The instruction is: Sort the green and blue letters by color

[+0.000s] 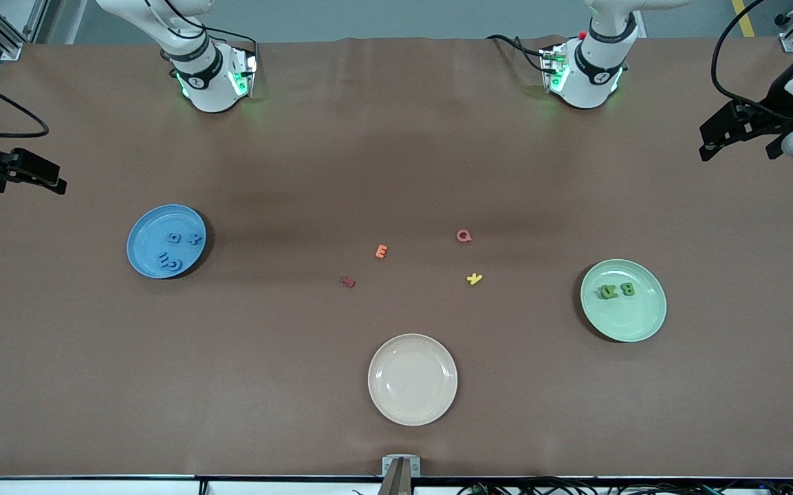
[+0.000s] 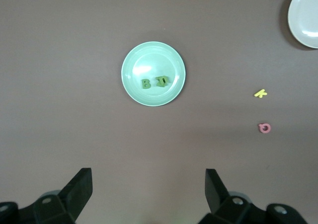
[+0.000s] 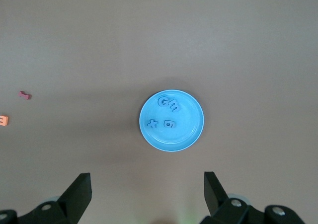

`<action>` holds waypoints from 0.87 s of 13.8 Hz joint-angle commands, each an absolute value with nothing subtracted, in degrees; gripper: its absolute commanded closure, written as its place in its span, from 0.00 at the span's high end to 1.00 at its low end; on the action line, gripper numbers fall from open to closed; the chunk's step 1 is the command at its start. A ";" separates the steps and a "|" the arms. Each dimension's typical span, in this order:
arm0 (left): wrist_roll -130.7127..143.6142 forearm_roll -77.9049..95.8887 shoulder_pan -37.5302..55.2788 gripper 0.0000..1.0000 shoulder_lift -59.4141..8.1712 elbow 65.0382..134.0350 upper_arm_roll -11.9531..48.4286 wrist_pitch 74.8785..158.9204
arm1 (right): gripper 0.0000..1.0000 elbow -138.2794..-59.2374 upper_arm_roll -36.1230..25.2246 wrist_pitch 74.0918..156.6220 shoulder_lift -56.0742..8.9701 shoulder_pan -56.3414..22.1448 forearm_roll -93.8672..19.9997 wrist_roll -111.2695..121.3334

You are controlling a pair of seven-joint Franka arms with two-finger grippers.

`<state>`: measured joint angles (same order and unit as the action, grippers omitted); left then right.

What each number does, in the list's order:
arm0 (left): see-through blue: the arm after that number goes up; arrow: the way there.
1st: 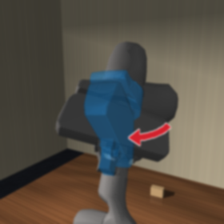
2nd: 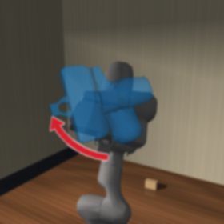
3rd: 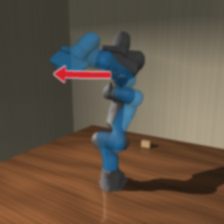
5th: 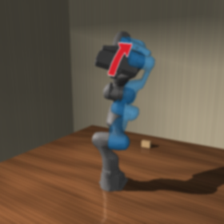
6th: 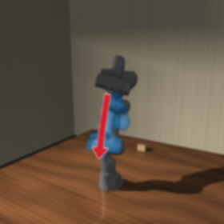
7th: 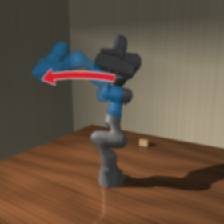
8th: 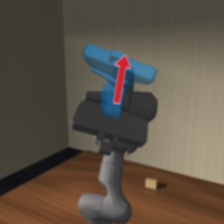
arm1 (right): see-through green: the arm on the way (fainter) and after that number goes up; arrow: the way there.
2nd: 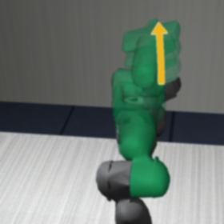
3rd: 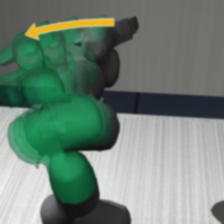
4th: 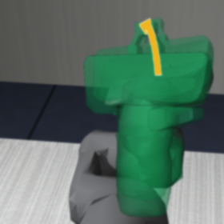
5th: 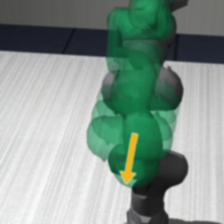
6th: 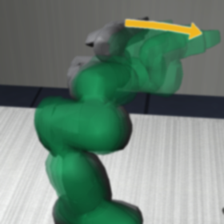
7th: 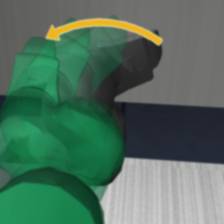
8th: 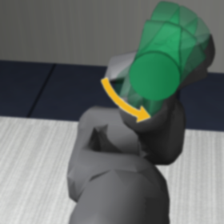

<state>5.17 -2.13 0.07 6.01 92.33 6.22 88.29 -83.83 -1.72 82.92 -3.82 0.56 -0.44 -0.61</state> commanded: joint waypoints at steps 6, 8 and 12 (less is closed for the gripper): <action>1.05 -2.47 -0.44 1.00 6.42 92.37 6.33 87.80 | 1.00 -82.62 -1.23 77.17 -3.70 0.88 -0.53 -0.97; 1.40 -2.46 -0.44 1.00 6.07 91.41 6.24 87.80 | 1.00 -83.58 -1.23 76.03 -1.68 0.70 -0.62 -1.05; 1.23 -2.55 -0.35 1.00 5.36 90.26 6.24 87.80 | 1.00 -85.52 -1.14 75.76 2.54 0.70 -1.23 -1.05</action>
<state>2.25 -2.52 -0.16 5.96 91.80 6.19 88.30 -83.56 -1.47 75.89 -0.73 0.50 -0.62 -0.62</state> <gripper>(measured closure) 0.000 0.000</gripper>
